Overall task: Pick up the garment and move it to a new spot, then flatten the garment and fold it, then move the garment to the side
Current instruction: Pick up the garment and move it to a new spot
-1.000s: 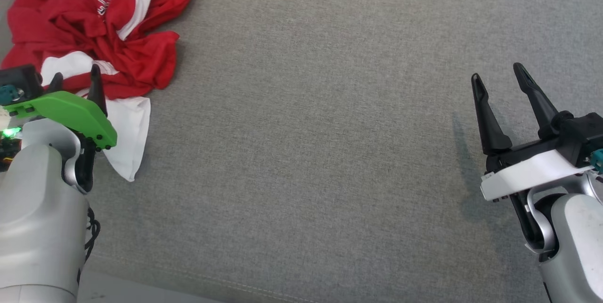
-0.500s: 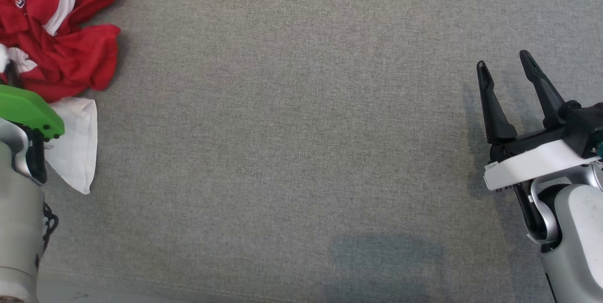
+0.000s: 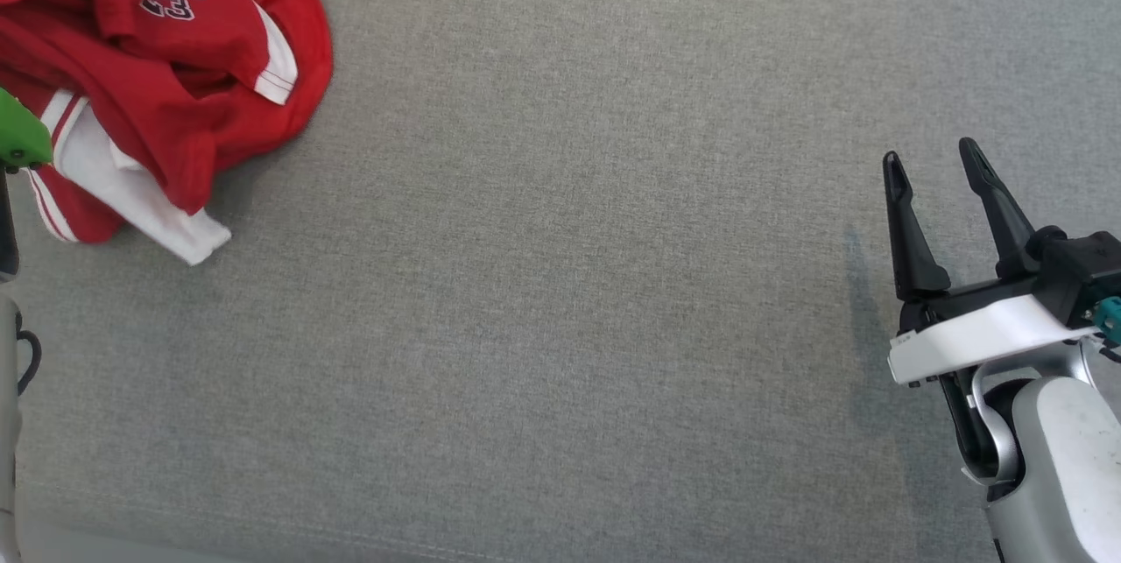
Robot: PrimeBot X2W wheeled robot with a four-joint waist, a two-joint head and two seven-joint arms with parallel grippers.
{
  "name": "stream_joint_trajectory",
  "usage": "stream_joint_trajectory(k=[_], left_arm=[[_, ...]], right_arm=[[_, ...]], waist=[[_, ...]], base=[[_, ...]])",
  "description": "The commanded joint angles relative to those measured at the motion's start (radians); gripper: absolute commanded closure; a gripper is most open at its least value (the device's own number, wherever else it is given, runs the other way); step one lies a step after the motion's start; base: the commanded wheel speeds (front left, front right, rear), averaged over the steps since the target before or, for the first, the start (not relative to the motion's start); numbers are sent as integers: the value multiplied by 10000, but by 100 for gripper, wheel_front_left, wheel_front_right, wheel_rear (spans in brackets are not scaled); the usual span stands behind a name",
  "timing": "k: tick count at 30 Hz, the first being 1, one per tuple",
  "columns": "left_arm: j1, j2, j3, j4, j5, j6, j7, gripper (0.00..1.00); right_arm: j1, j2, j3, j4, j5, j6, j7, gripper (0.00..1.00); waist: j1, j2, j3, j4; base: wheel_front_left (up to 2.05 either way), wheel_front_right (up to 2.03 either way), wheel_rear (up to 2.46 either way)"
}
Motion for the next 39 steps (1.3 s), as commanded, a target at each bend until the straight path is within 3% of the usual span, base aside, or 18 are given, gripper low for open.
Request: stream_joint_trajectory(k=[1, 6, 13, 18, 22, 31, 39], left_arm=[[463, 109, 27, -874, 201, 139, -69, 100], [1201, 125, -82, -2478, 310, 354, 0, 100], [3240, -101, -481, -5994, 514, 957, 800, 100], [4636, -343, -1252, -8427, 775, 1173, 1629, 100], [5239, -707, -2022, -9561, 831, 1153, 2098, 100], [4538, -2096, -4129, -9439, 874, 345, 2367, 100], [3710, -2928, -5083, -7360, 760, -218, 2443, 100]], right_arm=[[223, 109, -90, 50, -86, 1, -99, 0], [442, 299, -202, 112, -100, 1, -162, 0], [862, 612, -365, 231, -107, 1, -291, 0], [1059, 785, -411, 175, -132, 1, -309, 0], [1098, 881, -395, 118, -119, 1, -320, 0], [746, 1111, -193, 219, 43, 1, -489, 0], [674, 1282, -220, 564, 230, 1, -757, 0]], waist=[[0, -1, -740, -31], [0, -1, -1193, -224], [0, -1, -1863, -758], [0, -1, -2111, -1277], [0, -1, -2114, -1848], [0, -1, -1638, -3515], [0, -1, -1171, -4808]], base=[[0, 0, 0], [0, 0, 0], [0, 0, 0], [0, 0, 0], [0, 0, 0], [0, 0, 0], [0, 0, 0]])
